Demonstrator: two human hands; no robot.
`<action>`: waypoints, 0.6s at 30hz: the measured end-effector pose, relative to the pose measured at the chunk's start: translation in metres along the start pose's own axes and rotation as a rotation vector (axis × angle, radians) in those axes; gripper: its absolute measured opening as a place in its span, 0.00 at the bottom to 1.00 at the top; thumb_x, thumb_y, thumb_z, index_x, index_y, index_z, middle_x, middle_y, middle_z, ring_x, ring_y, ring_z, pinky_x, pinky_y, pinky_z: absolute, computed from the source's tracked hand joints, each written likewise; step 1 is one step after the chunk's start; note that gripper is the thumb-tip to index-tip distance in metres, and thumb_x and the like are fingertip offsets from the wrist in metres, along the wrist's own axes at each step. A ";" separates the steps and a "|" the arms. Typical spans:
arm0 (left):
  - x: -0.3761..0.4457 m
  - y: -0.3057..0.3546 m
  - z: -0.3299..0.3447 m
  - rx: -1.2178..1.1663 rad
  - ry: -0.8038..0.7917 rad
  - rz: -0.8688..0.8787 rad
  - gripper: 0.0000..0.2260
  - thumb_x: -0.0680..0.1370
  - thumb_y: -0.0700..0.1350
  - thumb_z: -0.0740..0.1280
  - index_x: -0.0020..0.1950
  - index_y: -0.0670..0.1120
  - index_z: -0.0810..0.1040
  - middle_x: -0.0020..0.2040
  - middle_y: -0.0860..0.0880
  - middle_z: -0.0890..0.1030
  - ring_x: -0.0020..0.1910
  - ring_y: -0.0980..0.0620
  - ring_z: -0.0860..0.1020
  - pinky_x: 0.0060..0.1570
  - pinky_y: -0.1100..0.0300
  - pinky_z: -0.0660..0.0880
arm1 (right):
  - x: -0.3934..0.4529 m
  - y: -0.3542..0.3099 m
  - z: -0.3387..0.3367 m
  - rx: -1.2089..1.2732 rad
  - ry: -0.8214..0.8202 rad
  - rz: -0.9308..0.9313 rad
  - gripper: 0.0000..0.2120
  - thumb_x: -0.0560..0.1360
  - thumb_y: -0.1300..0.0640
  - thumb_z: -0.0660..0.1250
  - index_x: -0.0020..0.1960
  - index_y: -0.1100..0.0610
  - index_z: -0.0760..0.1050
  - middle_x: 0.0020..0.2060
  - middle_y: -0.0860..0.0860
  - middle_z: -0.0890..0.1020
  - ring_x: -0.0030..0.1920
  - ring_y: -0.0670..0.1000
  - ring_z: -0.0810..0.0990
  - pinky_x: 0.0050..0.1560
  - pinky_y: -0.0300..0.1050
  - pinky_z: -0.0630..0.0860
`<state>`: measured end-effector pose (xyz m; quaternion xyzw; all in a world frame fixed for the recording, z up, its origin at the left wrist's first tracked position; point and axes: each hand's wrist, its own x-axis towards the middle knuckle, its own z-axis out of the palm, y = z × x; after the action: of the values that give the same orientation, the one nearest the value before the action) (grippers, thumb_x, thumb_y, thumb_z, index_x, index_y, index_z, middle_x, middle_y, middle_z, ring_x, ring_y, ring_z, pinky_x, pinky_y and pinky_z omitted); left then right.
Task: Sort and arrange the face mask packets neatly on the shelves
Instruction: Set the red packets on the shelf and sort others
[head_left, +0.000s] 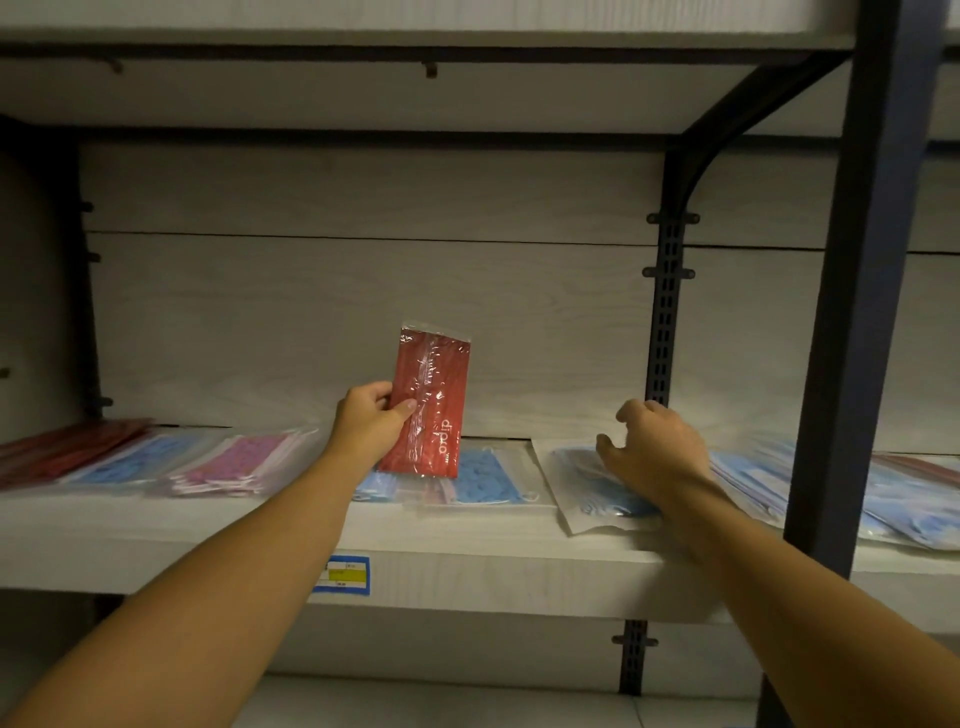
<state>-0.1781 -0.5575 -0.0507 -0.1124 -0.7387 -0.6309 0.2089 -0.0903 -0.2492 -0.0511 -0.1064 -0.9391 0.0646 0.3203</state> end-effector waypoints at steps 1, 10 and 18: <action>-0.001 0.002 -0.001 -0.011 0.023 -0.002 0.07 0.78 0.37 0.71 0.47 0.49 0.81 0.48 0.46 0.86 0.48 0.45 0.85 0.55 0.47 0.81 | 0.001 -0.004 -0.003 -0.010 -0.005 -0.043 0.23 0.77 0.42 0.65 0.66 0.55 0.74 0.59 0.52 0.80 0.53 0.54 0.80 0.55 0.53 0.79; -0.006 0.033 -0.052 -0.052 0.177 -0.027 0.07 0.78 0.36 0.71 0.53 0.44 0.83 0.46 0.45 0.86 0.42 0.48 0.85 0.46 0.53 0.82 | 0.022 -0.036 -0.021 0.097 -0.092 -0.192 0.19 0.77 0.50 0.66 0.65 0.56 0.73 0.56 0.55 0.82 0.51 0.57 0.81 0.50 0.53 0.82; -0.034 0.035 -0.135 -0.008 0.346 -0.044 0.08 0.77 0.35 0.71 0.45 0.49 0.82 0.44 0.45 0.86 0.44 0.43 0.85 0.49 0.45 0.83 | 0.021 -0.118 -0.010 0.134 -0.133 -0.332 0.15 0.76 0.54 0.65 0.61 0.57 0.74 0.49 0.55 0.82 0.47 0.58 0.80 0.49 0.53 0.81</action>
<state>-0.1105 -0.6796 -0.0191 0.0132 -0.6917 -0.6481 0.3184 -0.1191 -0.3581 -0.0091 0.0758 -0.9565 0.0800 0.2700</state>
